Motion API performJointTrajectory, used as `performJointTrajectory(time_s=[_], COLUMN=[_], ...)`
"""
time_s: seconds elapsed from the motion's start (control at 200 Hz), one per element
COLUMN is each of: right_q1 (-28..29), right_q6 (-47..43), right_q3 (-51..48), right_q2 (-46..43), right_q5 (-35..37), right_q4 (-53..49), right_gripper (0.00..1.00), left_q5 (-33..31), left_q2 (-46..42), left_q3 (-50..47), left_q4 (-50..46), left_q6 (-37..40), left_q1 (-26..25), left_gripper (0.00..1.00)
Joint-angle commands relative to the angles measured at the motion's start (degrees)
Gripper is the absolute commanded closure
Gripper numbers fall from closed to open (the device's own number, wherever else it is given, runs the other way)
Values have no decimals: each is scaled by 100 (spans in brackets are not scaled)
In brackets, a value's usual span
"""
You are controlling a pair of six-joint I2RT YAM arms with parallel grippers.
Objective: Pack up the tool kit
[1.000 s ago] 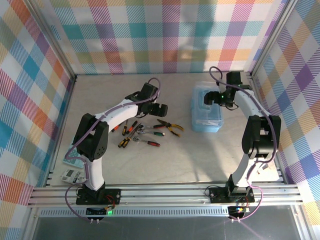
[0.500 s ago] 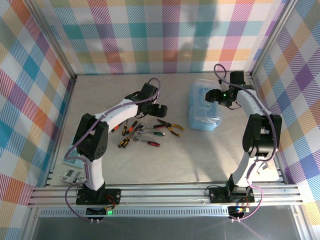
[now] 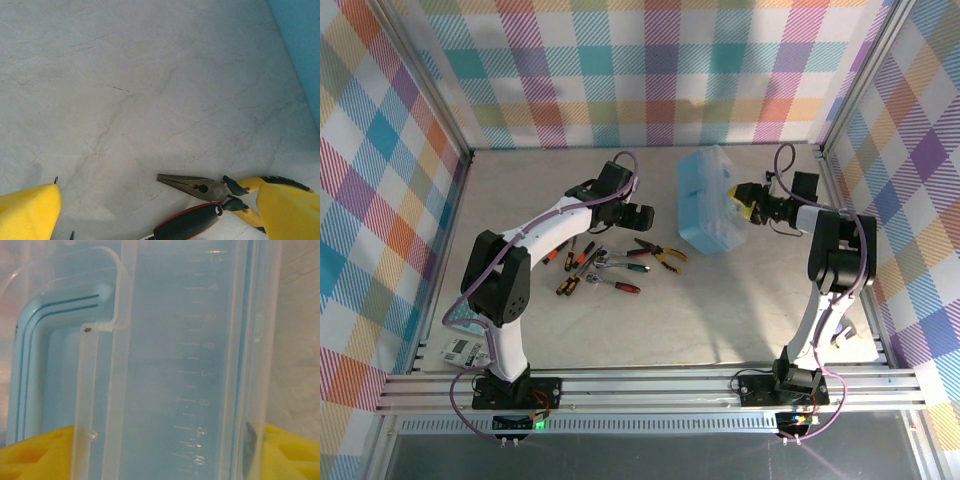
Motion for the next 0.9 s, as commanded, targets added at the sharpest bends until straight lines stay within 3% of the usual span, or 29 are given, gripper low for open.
performJointTrajectory(time_s=[0.0,0.13,0.35,0.655,0.77,0.895], right_q1=[43,24,-52,-139,-224,-315], right_q6=[438,51,-513,-1036,-1291,-1678], right_q3=[-126,-22,323,739,978,1339], right_q2=[333,270,160,-96,-338,-718], right_q5=[-288,-107,107,321,683,1474], right_q4=[586,9,-928,-1801,-2424,-3332], right_gripper=[34,22,13,8,0,1], left_q5=[55,53,65,46,47,277], left_q2=[-237,-243,-212,-304,-348,-358], left_q3=[123,138,175,114,196,586], left_q4=[-195,-214,-256,-309,-411,-652], left_q6=[127,130,149,171,180,172], left_q1=[53,57,57,57,58,57], left_gripper=[0,0,0,0,0,0])
